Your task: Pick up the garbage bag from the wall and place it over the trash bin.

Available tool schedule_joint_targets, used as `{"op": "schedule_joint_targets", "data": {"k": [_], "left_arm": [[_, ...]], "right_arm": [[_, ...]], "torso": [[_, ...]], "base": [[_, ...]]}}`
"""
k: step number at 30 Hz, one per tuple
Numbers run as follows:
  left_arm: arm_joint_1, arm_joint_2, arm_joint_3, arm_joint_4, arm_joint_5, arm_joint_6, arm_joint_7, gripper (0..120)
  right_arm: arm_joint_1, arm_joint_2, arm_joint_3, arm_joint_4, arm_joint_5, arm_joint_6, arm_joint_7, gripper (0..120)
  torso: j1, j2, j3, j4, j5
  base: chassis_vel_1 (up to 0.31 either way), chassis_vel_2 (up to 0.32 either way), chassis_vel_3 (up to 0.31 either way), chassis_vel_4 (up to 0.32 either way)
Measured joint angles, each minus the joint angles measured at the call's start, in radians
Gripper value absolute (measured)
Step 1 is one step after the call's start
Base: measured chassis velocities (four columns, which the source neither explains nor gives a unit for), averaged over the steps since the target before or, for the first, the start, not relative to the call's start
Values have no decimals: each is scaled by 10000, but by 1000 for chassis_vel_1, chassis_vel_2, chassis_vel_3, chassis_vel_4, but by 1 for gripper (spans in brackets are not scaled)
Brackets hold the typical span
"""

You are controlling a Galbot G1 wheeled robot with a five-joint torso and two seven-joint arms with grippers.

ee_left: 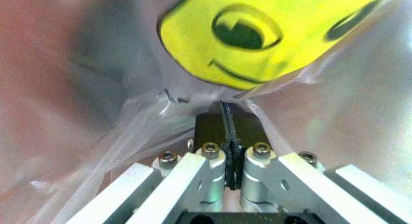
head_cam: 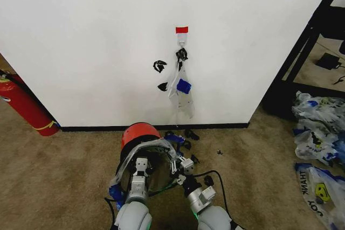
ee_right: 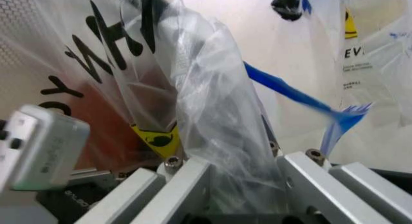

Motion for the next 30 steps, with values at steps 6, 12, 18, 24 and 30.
{"op": "schedule_joint_targets", "data": {"k": [6,12,18,24,30], "left_arm": [[937,265,53,-1098,797,-507,444,0],[1875,520,181,-2008,1746,-934,1233,3],[2967,988,31,-2769,2494,-2460,2792,25],[3300,1568,-1089,-3624,2140,-3170,2552,50],[3009,1800,-1748,-3712,877,-2958,2338,68]], "right_arm": [[396,235,226,-529,388,124,37,0],[757,429,294,-854,926,-126,294,0],[1172,497,430,-940,2019,-918,797,0],[1357,263,735,-590,3644,-1793,1715,0],[1166,19,877,-23,4416,-2193,2161,0]], "torso": [[0,0,0,1,0],[0,1,-1,2,1],[0,0,0,2,0],[0,0,0,0,0],[0,0,0,0,0]], "base": [[0,0,0,0],[0,0,0,0],[0,0,0,0],[0,0,0,0],[0,0,0,0]]}}
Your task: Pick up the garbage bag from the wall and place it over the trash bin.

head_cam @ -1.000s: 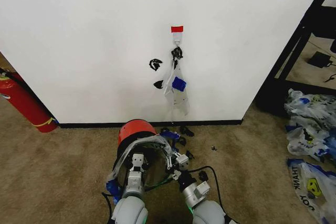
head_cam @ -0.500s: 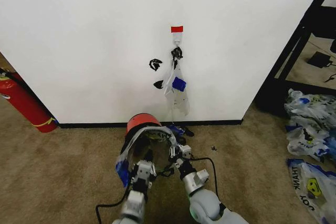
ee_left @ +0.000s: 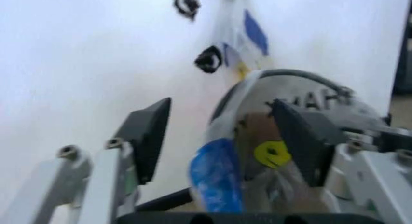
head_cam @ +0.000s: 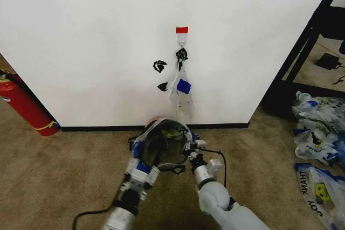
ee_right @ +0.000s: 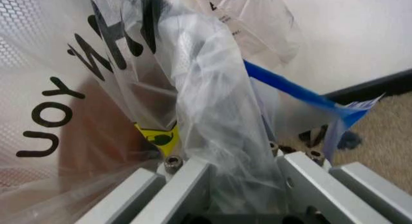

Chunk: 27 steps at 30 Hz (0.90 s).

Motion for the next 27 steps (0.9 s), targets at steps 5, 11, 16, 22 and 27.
{"op": "schedule_joint_targets", "data": {"k": [5,11,16,22,27], "left_arm": [[-328,-72,63,441,-618,348,43,88],[-373,-238,188,760,-575,469,118,100],[-453,-304,192,795,-234,508,-385,86],[-326,-357,200,656,-56,614,-932,63],[-345,-392,197,667,-37,636,-1095,46]], "right_arm": [[-270,-262,34,760,480,-250,255,0],[-449,-378,16,1312,546,-348,437,0],[-488,-373,-35,1460,467,-409,524,0],[-460,-283,-73,1389,325,-439,631,0],[-463,-249,-81,1389,304,-452,649,0]], "torso": [[0,0,0,0,0],[0,0,0,1,0],[0,0,0,-1,0],[0,0,0,1,0],[0,0,0,1,0]], "base": [[0,0,0,0],[0,0,0,0],[0,0,0,0],[0,0,0,0],[0,0,0,0]]}}
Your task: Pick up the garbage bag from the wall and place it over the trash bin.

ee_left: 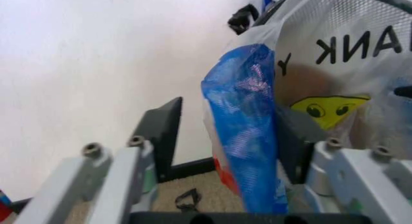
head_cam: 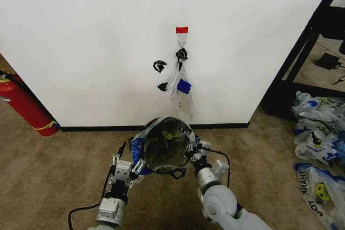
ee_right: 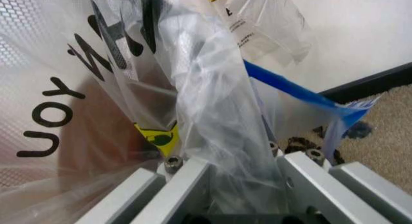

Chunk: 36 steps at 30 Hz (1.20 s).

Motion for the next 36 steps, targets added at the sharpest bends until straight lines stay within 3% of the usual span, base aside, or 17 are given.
{"op": "schedule_joint_targets", "data": {"k": [8,12,27,36], "left_arm": [[4,-65,29,-73,-6,38,-187,19],[-42,-105,29,-121,-15,37,-232,1],[-419,-196,-262,465,-286,1119,-1129,0],[-210,-252,-109,728,-74,857,-1004,0]], "right_arm": [[-62,-29,22,28,-15,-43,78,0],[-129,-79,14,32,-51,-99,88,0],[-288,-626,40,76,-223,-294,-988,0],[-198,-492,79,156,401,-126,-869,0]], "torso": [[0,0,0,-1,0],[0,0,0,0,0],[0,0,0,0,0],[0,0,0,1,0]], "base": [[0,0,0,0],[0,0,0,0],[0,0,0,0],[0,0,0,0]]}}
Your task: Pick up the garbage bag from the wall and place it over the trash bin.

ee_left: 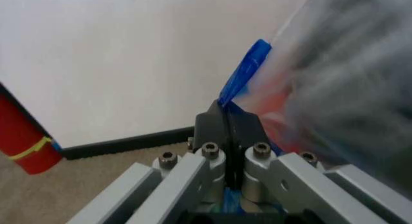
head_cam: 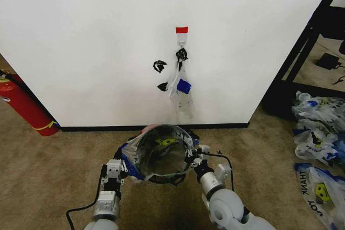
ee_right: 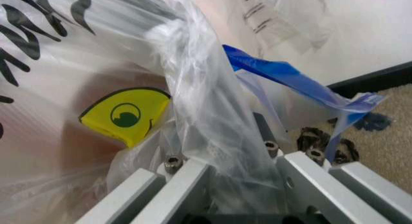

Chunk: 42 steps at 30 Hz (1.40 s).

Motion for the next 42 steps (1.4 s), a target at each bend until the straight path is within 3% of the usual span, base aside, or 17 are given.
{"op": "schedule_joint_targets", "data": {"k": [6,10,20,32,42], "left_arm": [[186,-131,204,-175,282,-973,773,0],[-260,-288,134,441,675,-1514,972,0],[-1179,-332,-192,1766,1288,-1533,604,0],[-1161,-298,-102,1571,1028,-1815,395,0],[-957,-72,-324,1694,1274,-2086,588,33]], "right_arm": [[165,388,9,-263,271,268,321,0],[195,691,-7,-224,757,224,549,0],[194,635,-2,304,1234,81,658,0],[233,744,53,236,1203,134,646,0],[464,1115,334,-359,1331,218,770,0]], "torso": [[0,0,0,-1,0],[0,0,0,-1,0],[0,0,0,-3,-1],[0,0,0,-1,1],[0,0,0,-1,-1]], "base": [[0,0,0,0],[0,0,0,0],[0,0,0,0],[0,0,0,0],[0,0,0,0]]}}
